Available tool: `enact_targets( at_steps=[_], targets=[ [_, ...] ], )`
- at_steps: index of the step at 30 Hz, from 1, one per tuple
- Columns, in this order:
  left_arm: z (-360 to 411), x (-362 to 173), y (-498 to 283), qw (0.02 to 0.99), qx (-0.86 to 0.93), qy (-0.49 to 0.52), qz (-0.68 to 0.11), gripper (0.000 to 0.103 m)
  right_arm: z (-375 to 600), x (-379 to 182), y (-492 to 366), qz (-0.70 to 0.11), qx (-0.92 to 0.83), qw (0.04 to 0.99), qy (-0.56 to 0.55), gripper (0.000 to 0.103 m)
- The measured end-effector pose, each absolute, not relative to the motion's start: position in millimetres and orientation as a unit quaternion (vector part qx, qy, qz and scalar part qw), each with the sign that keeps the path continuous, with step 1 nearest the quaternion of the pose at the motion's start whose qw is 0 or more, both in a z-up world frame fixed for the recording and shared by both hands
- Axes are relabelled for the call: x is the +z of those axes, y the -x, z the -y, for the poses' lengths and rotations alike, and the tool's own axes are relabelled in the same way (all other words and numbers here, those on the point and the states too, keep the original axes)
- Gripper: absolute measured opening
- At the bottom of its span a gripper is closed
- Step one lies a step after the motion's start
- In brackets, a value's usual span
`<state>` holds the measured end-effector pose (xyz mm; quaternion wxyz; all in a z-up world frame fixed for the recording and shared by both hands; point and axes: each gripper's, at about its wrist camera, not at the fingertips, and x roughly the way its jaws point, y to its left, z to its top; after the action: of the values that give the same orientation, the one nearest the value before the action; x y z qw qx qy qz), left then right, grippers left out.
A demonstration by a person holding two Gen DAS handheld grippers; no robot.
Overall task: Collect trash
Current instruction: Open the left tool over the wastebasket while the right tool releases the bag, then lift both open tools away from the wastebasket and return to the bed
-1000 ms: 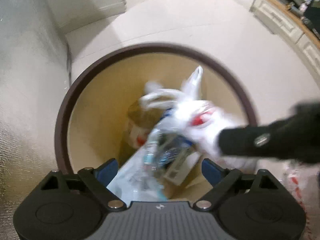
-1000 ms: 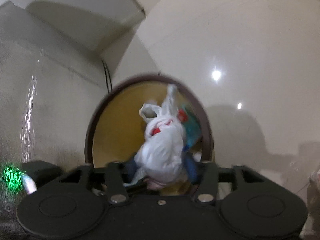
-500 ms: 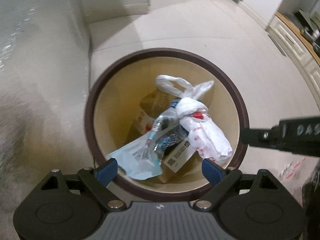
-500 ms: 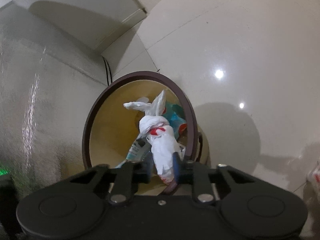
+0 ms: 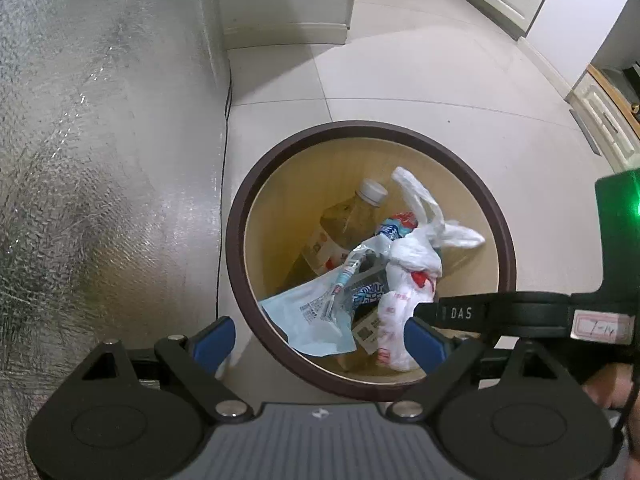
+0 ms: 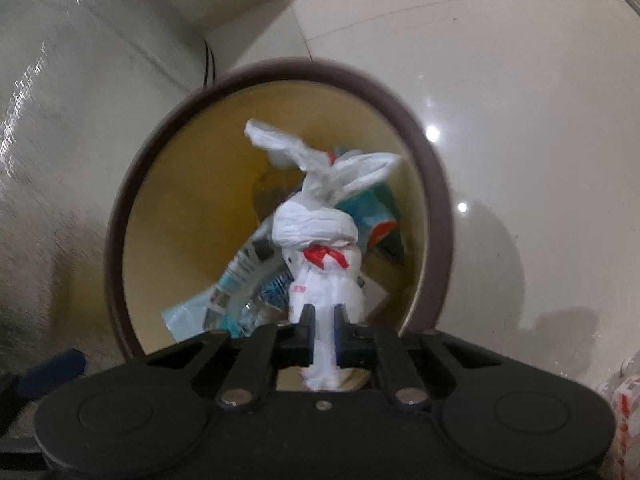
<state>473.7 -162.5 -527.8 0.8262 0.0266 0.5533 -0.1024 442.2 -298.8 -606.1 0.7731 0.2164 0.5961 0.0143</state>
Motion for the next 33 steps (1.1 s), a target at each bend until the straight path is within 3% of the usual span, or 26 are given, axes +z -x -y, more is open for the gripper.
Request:
enact_targets(
  at_steps=[9,15,18,20,23,28,31,33],
  targets=[
    [162,-518,-469,0.830,-0.098,-0.020,-0.549,0.091,340,-569,-431,-0.566,0.012,0.780,-0.267,0.013],
    [156,-502,-456,0.833,-0.088,-0.010,-0.546,0.092,347,-534,-412,-0.551,0.016,0.800,-0.236,0.026],
    [152,-491,-449,0.836,-0.080,-0.004,-0.542,0.097,345,-519,-401,-0.544,0.020,0.811,-0.215,0.037],
    [150,-484,-443,0.839,-0.078,-0.004,-0.538,0.099,344,-510,-391,-0.542,0.019,0.819,-0.190,0.053],
    [148,-475,-434,0.840,-0.068,-0.011,-0.538,0.103,347,-500,-385,-0.540,0.013,0.823,-0.177,0.070],
    [141,-456,-417,0.841,-0.058,-0.011,-0.538,0.103,352,-484,-366,-0.531,0.005,0.829,-0.177,0.086],
    [137,-445,-406,0.843,-0.055,-0.011,-0.535,0.103,354,-470,-355,-0.522,0.002,0.836,-0.168,0.103],
    [136,-436,-399,0.846,-0.056,-0.011,-0.530,0.103,354,-460,-348,-0.514,-0.001,0.842,-0.163,0.103]
  ],
)
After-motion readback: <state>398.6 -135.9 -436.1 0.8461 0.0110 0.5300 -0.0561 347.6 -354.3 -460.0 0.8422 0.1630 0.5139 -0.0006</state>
